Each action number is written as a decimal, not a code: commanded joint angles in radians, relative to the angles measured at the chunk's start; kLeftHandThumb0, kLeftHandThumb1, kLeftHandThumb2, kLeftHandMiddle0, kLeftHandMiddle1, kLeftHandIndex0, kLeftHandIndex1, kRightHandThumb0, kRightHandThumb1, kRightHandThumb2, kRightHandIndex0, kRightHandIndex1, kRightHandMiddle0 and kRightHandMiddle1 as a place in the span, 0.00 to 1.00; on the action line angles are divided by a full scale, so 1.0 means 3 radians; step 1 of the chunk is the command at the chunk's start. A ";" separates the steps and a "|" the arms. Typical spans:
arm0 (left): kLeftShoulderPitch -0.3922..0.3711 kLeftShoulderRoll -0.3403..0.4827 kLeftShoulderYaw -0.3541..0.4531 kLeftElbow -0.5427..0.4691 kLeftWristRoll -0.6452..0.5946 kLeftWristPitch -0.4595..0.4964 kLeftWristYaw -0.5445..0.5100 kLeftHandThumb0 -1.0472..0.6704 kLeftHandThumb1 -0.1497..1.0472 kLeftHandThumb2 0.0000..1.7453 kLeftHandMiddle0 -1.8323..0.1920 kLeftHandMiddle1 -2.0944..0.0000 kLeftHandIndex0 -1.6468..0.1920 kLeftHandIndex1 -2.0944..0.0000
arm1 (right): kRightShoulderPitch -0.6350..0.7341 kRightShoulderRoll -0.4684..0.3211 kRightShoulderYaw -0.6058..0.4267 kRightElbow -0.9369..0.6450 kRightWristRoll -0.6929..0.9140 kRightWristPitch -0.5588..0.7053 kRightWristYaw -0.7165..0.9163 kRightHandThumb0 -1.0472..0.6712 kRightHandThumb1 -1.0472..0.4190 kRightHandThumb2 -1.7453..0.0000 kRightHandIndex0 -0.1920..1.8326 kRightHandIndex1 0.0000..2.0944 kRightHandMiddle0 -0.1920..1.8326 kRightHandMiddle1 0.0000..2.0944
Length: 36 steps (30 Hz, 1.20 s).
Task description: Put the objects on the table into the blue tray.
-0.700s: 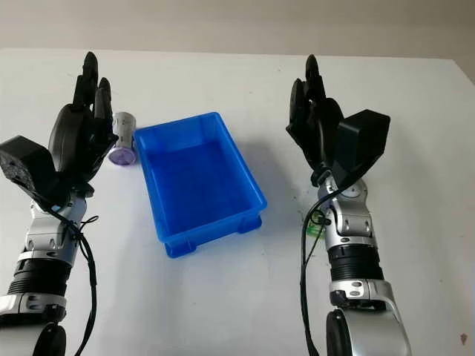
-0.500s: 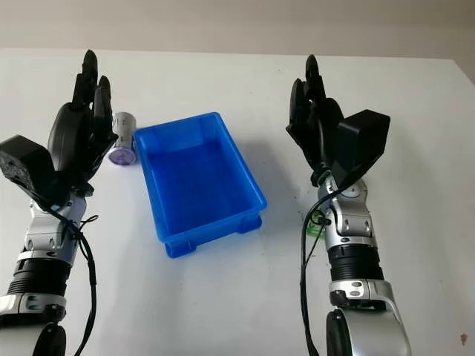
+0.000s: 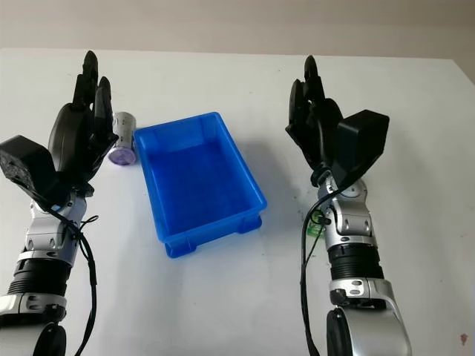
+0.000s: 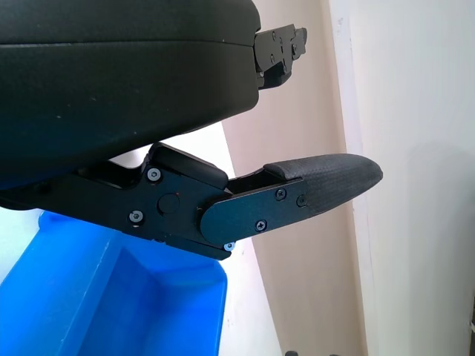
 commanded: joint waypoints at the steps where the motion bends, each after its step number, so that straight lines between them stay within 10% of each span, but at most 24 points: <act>1: 0.0028 0.0025 0.0026 -0.0050 0.0015 -0.0008 0.0019 0.14 1.00 0.39 1.00 1.00 1.00 1.00 | -0.0089 -0.0162 0.0001 -0.0064 -0.0001 -0.0043 0.0143 0.17 0.00 0.60 0.00 0.00 0.00 0.00; 12: -0.0012 0.0053 0.0005 -0.0014 0.0015 -0.0005 -0.0049 0.14 1.00 0.39 1.00 1.00 1.00 1.00 | -0.0469 -0.1069 0.0119 0.0246 -0.0366 -0.0491 0.0913 0.11 0.00 0.86 0.00 0.00 0.00 0.00; 17: -0.0010 0.0055 0.0004 -0.0021 0.0023 0.0023 -0.0059 0.14 1.00 0.40 1.00 1.00 1.00 1.00 | -0.0616 -0.1543 0.0245 0.0115 -0.0602 -0.0390 0.1273 0.18 0.16 0.98 0.01 0.01 0.01 0.01; 36: -0.0102 0.0110 0.0004 0.0079 0.0003 0.0054 -0.0162 0.14 1.00 0.39 1.00 1.00 1.00 1.00 | -0.0216 -0.2984 0.1010 -0.0580 -0.2833 -0.2055 0.0988 0.29 0.11 0.95 0.06 0.03 0.07 0.03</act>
